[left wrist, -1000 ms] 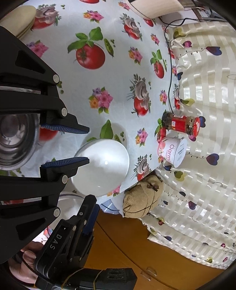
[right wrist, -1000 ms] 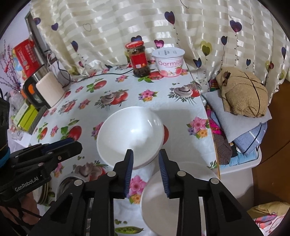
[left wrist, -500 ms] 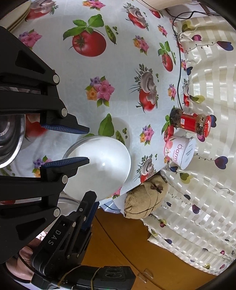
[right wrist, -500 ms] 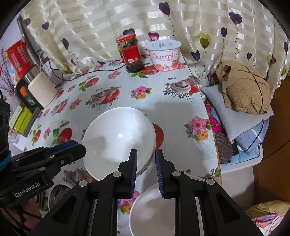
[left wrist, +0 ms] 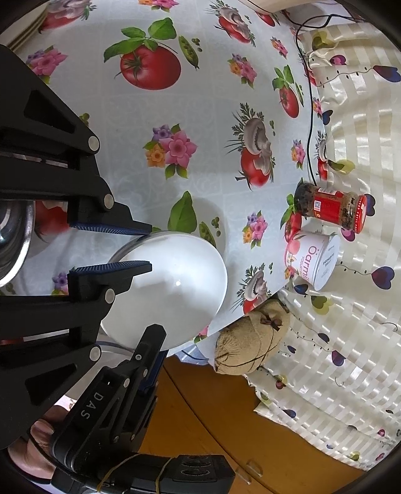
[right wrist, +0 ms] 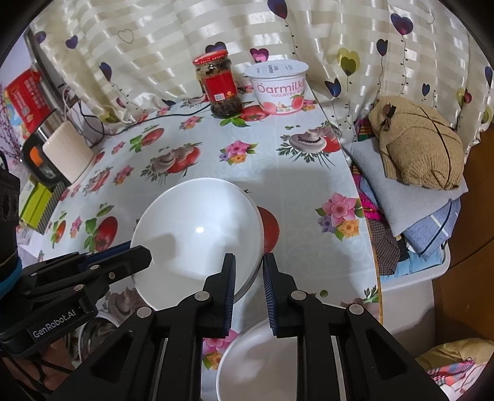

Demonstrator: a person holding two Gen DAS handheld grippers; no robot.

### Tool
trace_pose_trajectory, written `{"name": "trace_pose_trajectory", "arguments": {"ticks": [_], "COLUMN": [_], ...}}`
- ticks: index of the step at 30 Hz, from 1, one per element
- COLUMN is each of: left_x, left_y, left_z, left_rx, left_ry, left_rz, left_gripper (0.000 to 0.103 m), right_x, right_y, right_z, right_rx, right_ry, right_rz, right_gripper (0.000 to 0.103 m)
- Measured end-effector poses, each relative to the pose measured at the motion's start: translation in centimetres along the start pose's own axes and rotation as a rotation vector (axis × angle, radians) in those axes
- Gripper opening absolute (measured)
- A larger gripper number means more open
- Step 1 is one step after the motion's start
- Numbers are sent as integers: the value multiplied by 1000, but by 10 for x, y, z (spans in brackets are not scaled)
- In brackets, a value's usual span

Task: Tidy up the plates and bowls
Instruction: 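Lift the white bowl with the left gripper and lower it into the steel bowl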

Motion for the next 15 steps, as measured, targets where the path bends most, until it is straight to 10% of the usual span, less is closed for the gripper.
{"name": "trace_pose_trajectory", "arguments": {"ticks": [15], "left_x": [0], "left_y": [30], "left_z": [-4], "left_rx": [22], "left_ry": [12], "left_rz": [43], "left_gripper": [17], "right_x": [5], "right_y": [16], "right_z": [-17], "right_rx": [9], "right_ry": [14], "right_rz": [31], "right_gripper": [17]}}
Point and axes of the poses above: each gripper's, at about its wrist camera, not at the fingertips, and y roughly against the way its jaws point, z to its right, x to its top, the point moved 8 cm from there along -y, roughly the way its jaws point, and after that the axes turned 5 degrees about z, right-handed, at the moved point
